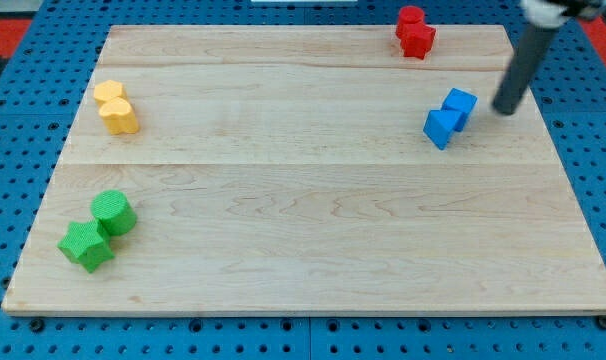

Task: Place the blue blocks to the center

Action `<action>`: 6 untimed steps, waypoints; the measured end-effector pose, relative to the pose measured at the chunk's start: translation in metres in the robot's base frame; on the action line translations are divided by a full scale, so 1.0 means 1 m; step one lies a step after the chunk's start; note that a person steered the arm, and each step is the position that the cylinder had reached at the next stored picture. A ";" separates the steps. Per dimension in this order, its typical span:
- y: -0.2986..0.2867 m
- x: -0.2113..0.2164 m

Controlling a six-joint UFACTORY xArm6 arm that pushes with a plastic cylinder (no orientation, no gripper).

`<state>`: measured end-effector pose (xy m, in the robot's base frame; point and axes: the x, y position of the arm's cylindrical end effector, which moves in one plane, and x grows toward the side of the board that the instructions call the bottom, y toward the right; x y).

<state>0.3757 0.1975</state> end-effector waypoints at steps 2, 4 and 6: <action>-0.143 0.004; -0.096 0.068; -0.243 0.070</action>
<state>0.4460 -0.0453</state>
